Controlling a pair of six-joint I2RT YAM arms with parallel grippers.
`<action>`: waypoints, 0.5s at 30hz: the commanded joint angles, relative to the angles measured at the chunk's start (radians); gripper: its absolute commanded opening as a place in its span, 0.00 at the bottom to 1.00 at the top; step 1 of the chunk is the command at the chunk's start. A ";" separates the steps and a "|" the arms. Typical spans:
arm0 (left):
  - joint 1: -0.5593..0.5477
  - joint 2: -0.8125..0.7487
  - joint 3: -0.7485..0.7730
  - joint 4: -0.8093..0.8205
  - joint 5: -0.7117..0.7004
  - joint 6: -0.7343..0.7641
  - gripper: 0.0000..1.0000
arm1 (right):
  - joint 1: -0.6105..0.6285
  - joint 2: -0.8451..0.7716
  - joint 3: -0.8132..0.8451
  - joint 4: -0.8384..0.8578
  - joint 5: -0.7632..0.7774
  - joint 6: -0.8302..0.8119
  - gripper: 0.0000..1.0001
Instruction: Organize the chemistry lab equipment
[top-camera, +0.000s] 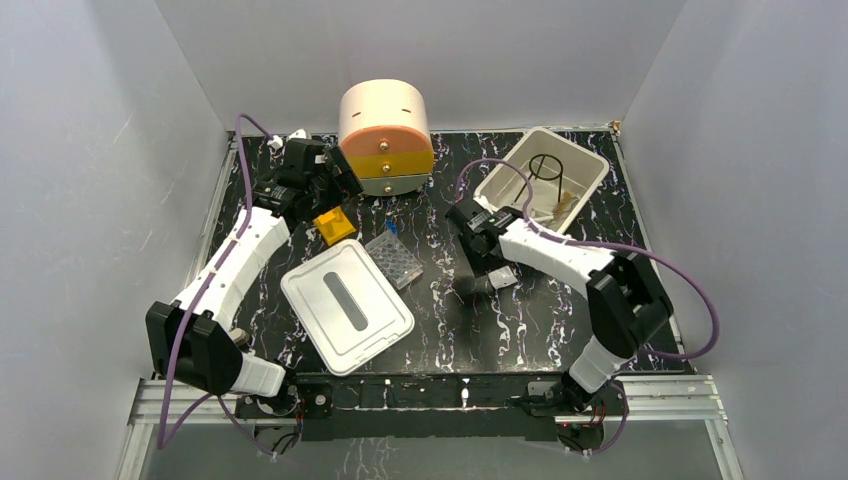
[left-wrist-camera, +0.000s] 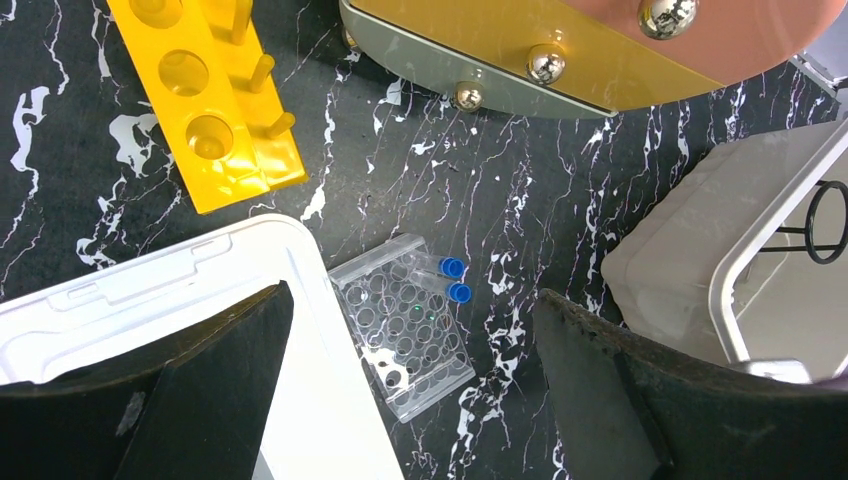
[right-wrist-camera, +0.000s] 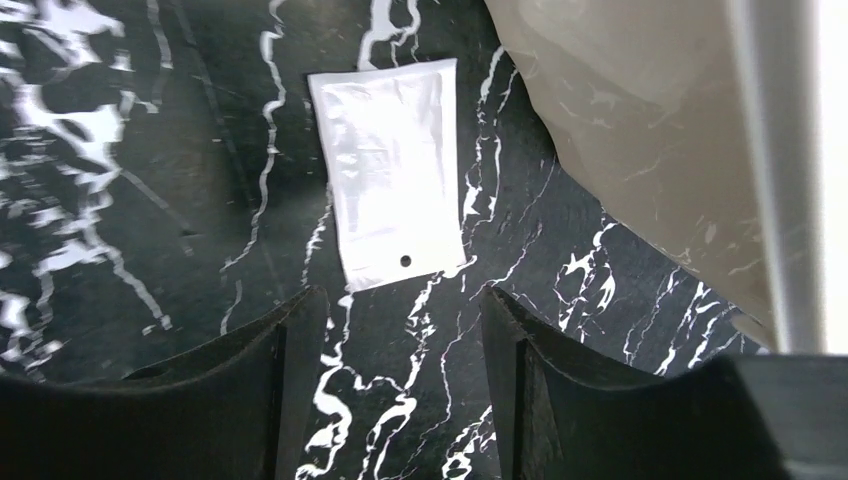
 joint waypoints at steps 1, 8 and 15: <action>0.005 -0.047 0.009 -0.009 -0.028 -0.002 0.89 | 0.001 0.046 -0.020 0.020 0.099 0.018 0.65; 0.006 -0.046 0.019 -0.013 -0.046 0.003 0.90 | 0.026 0.094 -0.035 0.047 0.083 -0.078 0.64; 0.008 -0.039 0.029 -0.017 -0.058 0.010 0.90 | 0.116 0.163 -0.052 -0.001 0.139 -0.128 0.61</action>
